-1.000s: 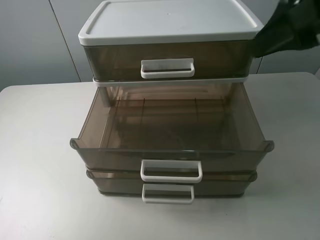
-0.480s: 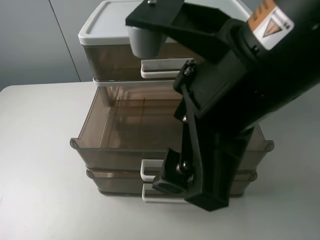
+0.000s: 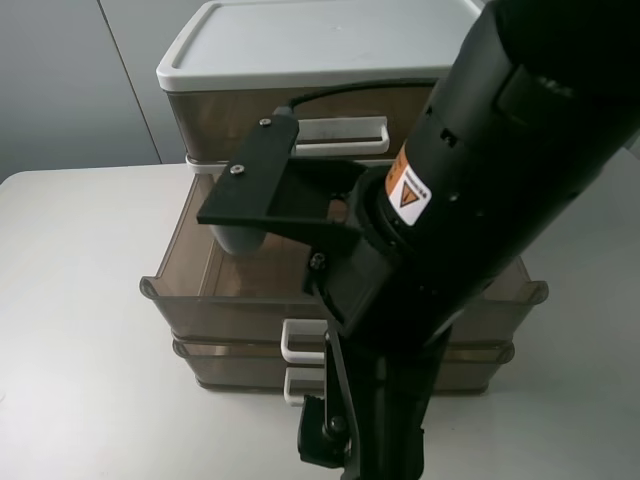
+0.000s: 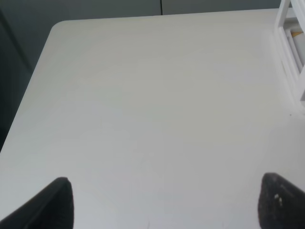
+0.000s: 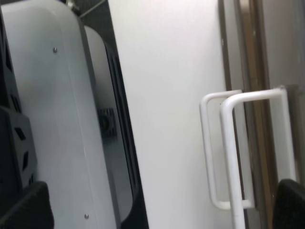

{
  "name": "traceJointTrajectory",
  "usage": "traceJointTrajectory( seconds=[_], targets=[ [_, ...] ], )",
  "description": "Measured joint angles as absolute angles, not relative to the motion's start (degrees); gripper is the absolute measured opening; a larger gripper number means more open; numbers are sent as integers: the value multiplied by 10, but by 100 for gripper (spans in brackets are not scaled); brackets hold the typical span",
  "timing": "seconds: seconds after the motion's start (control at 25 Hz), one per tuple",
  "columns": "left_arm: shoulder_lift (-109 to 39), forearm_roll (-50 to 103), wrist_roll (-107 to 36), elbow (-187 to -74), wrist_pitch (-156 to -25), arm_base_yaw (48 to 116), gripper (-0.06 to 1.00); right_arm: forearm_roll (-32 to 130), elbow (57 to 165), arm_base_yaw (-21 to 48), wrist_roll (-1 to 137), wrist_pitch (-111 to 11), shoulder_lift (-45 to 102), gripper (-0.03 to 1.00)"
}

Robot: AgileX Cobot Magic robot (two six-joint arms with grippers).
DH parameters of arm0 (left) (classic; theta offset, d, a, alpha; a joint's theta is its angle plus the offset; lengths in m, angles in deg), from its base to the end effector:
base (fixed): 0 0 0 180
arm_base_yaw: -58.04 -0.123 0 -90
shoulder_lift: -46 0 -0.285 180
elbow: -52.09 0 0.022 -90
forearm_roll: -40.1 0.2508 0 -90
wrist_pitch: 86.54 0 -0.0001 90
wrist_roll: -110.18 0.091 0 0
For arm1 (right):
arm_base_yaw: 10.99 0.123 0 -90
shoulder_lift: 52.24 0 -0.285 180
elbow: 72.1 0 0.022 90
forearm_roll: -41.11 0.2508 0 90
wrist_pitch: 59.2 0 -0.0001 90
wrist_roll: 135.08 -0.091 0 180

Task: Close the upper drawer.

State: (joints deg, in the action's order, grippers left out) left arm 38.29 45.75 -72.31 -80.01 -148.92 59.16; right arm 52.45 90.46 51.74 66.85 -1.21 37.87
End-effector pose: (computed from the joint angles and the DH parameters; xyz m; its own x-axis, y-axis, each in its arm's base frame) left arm -0.0076 0.0081 0.2786 -0.4676 0.0115 -0.8839 -0.0565 0.9975 0.0429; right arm 0.1099 0.2464 0.2666 -0.1808 -0.9390 -0.2925 -0.9830 0.1630 0.0843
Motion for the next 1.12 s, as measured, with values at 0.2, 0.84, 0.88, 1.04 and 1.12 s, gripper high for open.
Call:
traceJointTrajectory(
  seconds=[0.2,0.84,0.88,1.04,1.12],
  targets=[
    [383,458,-723,-800,-1489,592,74,526,904,517,698,-7,407,70],
    [383,458,-724,-800,-1489,592,74,473,899,518,731,-33,419,70],
    [383,458,-724,-800,-1489,592,74,472,899,518,732,-34,419,70],
    [383,458,-724,-800,-1489,592,74,470,897,519,739,-38,419,70],
    [383,458,-724,-800,-1489,592,74,466,891,519,741,-42,419,70]
  ],
)
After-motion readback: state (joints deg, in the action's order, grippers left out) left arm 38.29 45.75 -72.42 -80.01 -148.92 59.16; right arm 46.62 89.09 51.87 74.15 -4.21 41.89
